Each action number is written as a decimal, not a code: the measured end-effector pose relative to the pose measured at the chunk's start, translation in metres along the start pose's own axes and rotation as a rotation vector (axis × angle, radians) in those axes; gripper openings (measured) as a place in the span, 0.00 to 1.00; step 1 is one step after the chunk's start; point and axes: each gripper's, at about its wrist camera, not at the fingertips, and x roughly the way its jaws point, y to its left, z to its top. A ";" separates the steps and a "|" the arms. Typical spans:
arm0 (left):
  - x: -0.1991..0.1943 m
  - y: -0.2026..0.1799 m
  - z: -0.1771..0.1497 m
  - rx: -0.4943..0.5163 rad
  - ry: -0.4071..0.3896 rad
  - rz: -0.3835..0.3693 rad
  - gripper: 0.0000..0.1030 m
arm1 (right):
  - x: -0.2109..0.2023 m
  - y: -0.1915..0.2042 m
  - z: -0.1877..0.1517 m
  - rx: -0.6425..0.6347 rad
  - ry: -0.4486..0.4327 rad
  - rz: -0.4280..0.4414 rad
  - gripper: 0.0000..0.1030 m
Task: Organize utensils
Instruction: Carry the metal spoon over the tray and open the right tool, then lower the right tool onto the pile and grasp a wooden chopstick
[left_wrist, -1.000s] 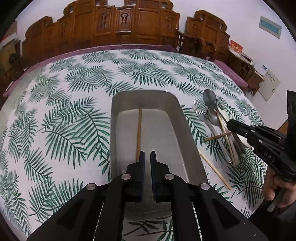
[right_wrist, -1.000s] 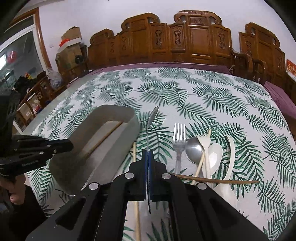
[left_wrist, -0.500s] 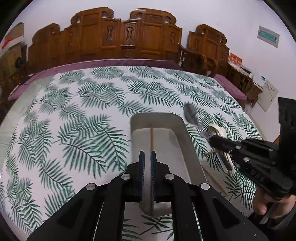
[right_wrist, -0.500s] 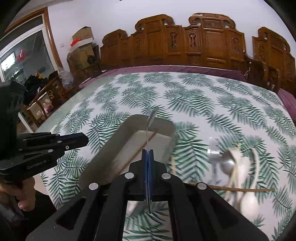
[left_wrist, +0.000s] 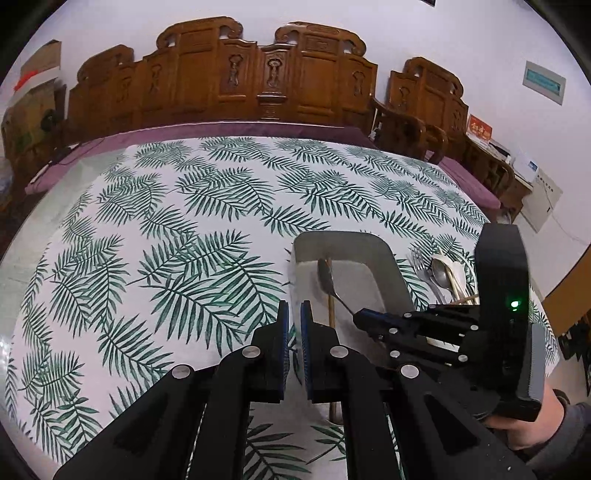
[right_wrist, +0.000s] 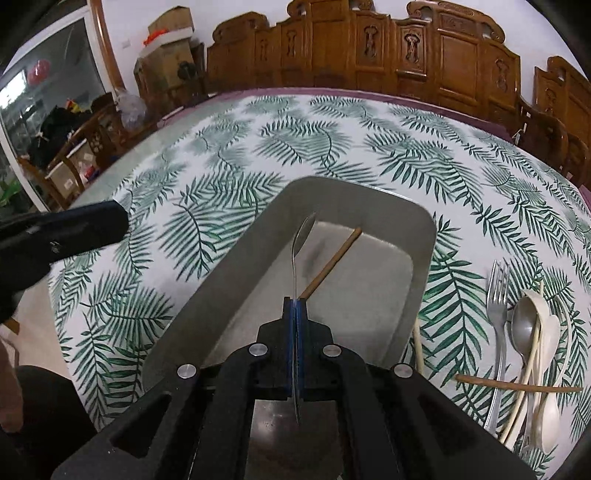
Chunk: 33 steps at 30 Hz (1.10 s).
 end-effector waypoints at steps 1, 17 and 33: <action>0.000 0.001 0.000 -0.002 0.001 0.001 0.05 | 0.002 0.000 0.000 -0.001 0.009 0.002 0.02; 0.004 -0.010 -0.002 0.002 0.007 -0.031 0.12 | -0.034 -0.031 -0.001 0.031 -0.085 0.008 0.03; 0.015 -0.075 -0.011 0.107 0.018 -0.125 0.41 | -0.095 -0.150 -0.040 0.054 -0.100 -0.160 0.30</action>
